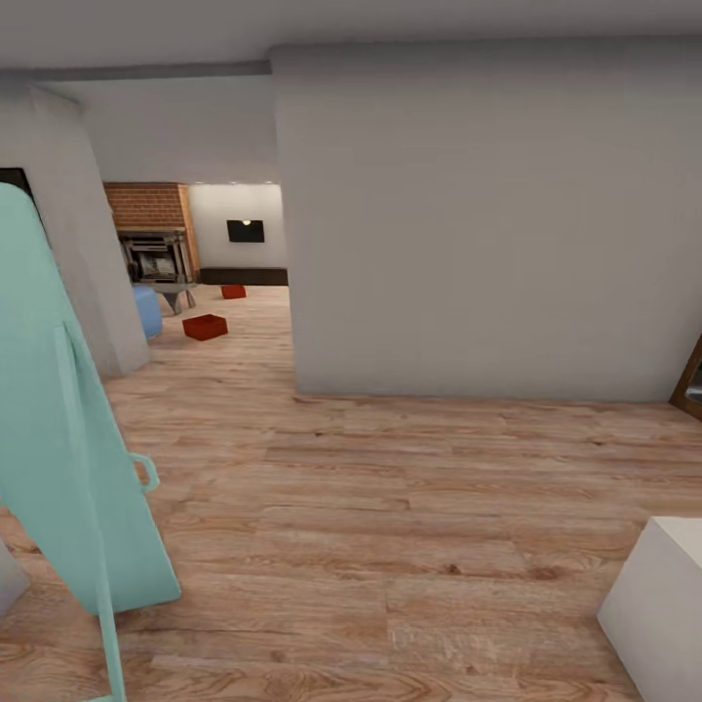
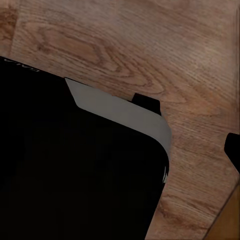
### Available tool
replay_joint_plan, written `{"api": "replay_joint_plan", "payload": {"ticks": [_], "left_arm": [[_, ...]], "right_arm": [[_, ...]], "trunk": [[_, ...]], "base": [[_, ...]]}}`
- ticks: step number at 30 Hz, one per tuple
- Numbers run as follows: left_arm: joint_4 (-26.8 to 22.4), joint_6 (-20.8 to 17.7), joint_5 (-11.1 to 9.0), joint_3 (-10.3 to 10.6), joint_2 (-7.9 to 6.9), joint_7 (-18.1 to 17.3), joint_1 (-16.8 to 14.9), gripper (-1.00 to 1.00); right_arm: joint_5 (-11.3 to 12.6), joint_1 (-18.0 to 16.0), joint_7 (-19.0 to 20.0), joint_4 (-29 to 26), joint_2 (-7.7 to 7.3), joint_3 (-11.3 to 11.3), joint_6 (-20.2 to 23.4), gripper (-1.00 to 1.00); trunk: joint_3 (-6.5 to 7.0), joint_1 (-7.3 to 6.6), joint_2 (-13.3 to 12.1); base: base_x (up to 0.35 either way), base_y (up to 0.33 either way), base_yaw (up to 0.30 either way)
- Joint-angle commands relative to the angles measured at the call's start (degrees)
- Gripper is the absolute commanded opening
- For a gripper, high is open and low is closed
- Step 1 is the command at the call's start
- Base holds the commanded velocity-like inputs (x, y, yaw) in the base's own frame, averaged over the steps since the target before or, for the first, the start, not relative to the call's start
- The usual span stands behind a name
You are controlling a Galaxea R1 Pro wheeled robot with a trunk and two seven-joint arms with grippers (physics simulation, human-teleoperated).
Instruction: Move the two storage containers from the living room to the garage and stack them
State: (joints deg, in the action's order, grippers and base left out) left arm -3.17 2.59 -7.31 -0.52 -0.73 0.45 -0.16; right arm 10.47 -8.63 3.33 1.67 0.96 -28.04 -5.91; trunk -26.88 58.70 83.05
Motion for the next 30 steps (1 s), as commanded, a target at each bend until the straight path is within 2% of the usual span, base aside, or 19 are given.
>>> {"api": "replay_joint_plan", "payload": {"ticks": [1,30], "left_arm": [[0.0,0.1,-0.4,0.0,0.02,0.0,0.0,1.0],[0.0,0.1,-0.4,0.0,-0.05,0.1,0.0,1.0]], "right_arm": [[0.6,-0.1,0.2,0.2,0.04,-0.4,-0.3,1.0],[0.6,-0.1,0.2,0.2,0.04,-0.4,-0.3,1.0]], "trunk": [[-0.05,0.03,0.0],[-0.05,0.03,0.0]], "base": [[0.32,0.0,0.0],[0.32,0.0,0.0]]}}
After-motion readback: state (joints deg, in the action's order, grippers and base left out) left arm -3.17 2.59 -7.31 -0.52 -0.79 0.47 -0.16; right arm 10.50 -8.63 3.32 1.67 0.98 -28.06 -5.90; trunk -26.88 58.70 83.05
